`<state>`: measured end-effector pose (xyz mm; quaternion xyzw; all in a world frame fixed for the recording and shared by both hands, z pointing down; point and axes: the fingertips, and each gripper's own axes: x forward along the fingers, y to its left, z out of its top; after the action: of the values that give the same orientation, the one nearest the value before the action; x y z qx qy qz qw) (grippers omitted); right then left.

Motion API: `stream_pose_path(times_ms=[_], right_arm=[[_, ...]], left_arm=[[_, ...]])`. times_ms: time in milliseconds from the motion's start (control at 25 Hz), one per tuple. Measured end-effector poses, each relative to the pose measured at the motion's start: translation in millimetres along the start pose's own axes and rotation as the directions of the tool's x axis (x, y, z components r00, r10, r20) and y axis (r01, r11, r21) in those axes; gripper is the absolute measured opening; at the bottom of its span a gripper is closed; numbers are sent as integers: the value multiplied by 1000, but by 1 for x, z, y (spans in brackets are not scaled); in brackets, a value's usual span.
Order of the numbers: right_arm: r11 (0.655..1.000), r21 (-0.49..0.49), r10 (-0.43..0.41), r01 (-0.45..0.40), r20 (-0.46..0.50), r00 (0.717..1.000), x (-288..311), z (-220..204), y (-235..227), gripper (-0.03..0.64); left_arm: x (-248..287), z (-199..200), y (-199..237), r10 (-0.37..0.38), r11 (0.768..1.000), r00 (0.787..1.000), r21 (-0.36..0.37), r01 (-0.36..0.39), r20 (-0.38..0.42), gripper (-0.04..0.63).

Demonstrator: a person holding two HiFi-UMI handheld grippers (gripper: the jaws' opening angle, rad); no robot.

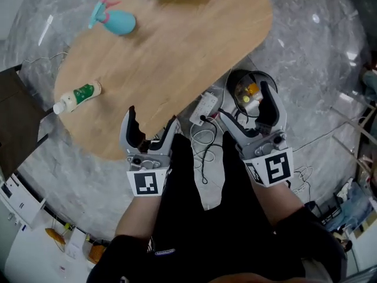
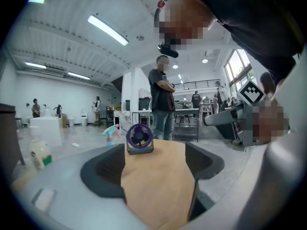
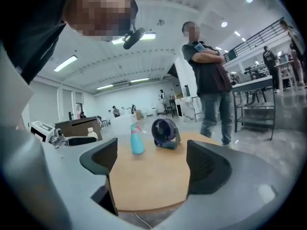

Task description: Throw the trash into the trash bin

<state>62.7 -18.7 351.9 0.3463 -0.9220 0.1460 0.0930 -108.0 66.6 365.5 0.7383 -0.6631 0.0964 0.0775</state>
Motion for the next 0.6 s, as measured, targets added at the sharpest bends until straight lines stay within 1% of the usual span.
stream_pose_path(times_ms=[120, 200, 320, 480, 600], right_arm=[[994, -33, 107, -106, 33, 994, 33, 18, 49, 479], [984, -66, 170, -167, 56, 984, 53, 29, 88, 479], [968, -96, 240, -231, 95, 966, 88, 43, 151, 479], [942, -110, 329, -319, 93, 940, 132, 42, 214, 472], [909, -145, 404, -390, 80, 911, 167, 34, 261, 472]], left_arm=[[-28, 11, 43, 101, 995, 994, -29, -100, 44, 399], [-47, 18, 74, 158, 987, 985, -44, -155, 72, 399], [-78, 21, 124, 231, 973, 967, -52, -226, 109, 399], [-114, 7, 180, 318, 947, 944, -66, -313, 92, 399], [-134, -4, 222, 382, 924, 919, -72, -376, 96, 399]])
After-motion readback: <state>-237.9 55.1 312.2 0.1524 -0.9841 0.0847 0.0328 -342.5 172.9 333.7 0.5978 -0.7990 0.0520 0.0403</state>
